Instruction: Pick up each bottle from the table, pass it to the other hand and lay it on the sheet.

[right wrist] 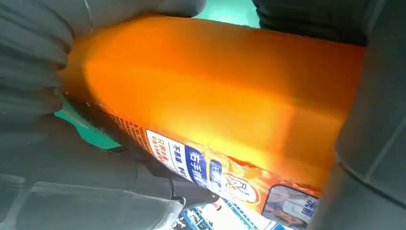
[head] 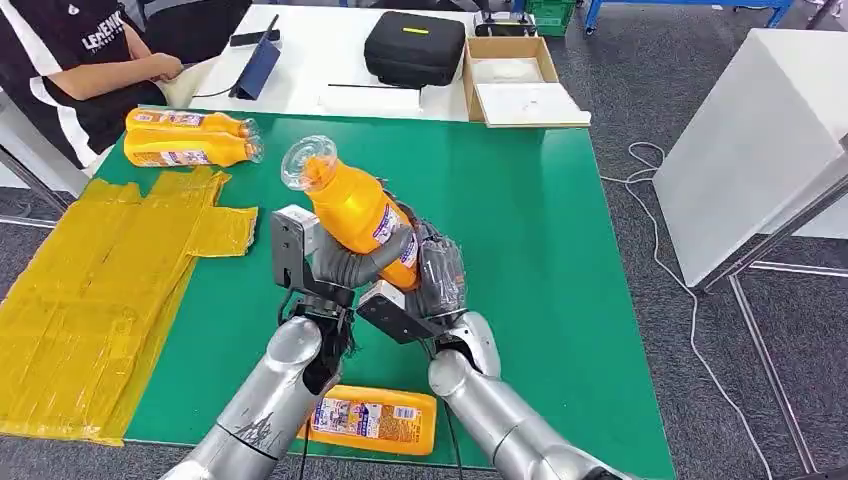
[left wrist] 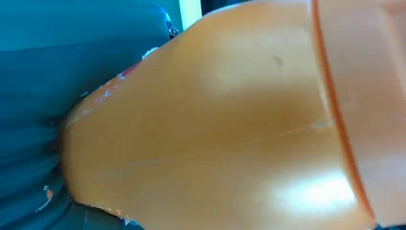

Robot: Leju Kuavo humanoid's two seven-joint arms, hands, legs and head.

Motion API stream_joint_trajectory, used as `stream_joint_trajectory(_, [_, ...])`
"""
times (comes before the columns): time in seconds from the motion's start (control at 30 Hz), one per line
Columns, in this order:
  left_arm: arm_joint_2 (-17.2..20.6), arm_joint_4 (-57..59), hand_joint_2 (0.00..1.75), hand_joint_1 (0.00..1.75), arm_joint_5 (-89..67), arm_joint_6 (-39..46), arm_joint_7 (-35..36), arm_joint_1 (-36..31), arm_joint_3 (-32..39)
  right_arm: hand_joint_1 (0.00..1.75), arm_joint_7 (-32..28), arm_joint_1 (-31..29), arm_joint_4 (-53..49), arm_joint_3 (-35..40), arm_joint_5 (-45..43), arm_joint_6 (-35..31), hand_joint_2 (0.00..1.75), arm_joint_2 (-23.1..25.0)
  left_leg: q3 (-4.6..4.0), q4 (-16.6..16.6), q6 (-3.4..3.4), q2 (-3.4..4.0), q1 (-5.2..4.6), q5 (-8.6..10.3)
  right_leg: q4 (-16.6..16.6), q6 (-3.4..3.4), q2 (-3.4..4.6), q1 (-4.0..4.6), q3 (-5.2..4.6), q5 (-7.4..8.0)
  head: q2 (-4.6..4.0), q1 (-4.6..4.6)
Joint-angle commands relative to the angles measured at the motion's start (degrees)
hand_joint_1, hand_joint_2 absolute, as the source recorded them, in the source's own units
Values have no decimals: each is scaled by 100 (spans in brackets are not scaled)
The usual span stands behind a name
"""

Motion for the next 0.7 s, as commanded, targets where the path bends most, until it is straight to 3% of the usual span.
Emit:
stream_joint_trajectory(0.03, [-53,137,175,175,-30,-41,22,-392,-191,175,-76,20,293,393,120,246,175,-42,16,6,-12,-15,10,-8,0,-18,-22,12,26,-12,0,0])
stream_joint_trajectory(0.3, [-17,-37,175,175,-110,52,20,-314,-142,175,-158,-2,283,307,-6,272,175,-22,19,7,-12,-13,10,-11,0,-19,-21,12,29,-13,0,0])
stream_joint_trajectory(0.33, [2,-71,175,175,-122,80,21,-298,-118,141,-218,10,249,268,-84,316,175,-23,10,3,-9,-11,6,-5,0,-14,-16,7,17,-8,0,0])
stream_joint_trajectory(0.37, [40,-143,175,175,-117,126,14,-271,-64,0,-265,19,197,249,-153,399,175,-40,5,2,-7,-8,6,-3,-2,-11,-12,7,12,-4,0,0])
stream_joint_trajectory(0.4, [82,-199,175,175,-111,141,10,-248,-19,0,-299,32,130,223,-210,446,175,-60,15,6,-12,-9,8,-9,0,-17,-16,11,24,-10,0,0])
stream_joint_trajectory(0.43, [175,-440,175,175,-688,857,-183,-79,304,0,-1028,314,-658,-160,-896,371,175,-197,25,12,-16,-8,11,-16,5,-24,-18,14,34,-17,0,0])
stream_joint_trajectory(0.47, [556,-893,175,175,-605,1316,-87,187,456,0,-448,672,-2244,-43,-985,669,175,-817,15,6,-12,-5,8,-9,1,-18,-12,10,22,-10,0,0])
stream_joint_trajectory(0.5, [772,-1154,175,175,-539,978,-42,379,788,0,449,1084,-3987,-27,-959,1085,175,-1437,14,-4,-10,5,5,-5,-7,-14,-1,7,17,-3,0,2])
stream_joint_trajectory(0.53, [804,-1227,175,175,-581,813,-45,455,982,0,621,1277,-4560,-199,-1059,1234,175,-1595,24,0,-14,10,9,-13,-6,-20,3,11,27,-8,0,2])
stream_joint_trajectory(0.6, [822,-1418,175,175,-652,728,-142,615,1271,0,208,1689,-5117,-780,-1853,1115,175,-1616,4,-6,-7,5,4,-3,-7,-11,0,5,10,-1,0,2])
stream_joint_trajectory(0.7, [812,-1541,175,175,-657,703,-161,677,1323,0,33,1757,-5068,-870,-2038,1132,175,-1655,33,3,-14,-20,5,-21,0,-21,-25,9,47,-26,0,2])
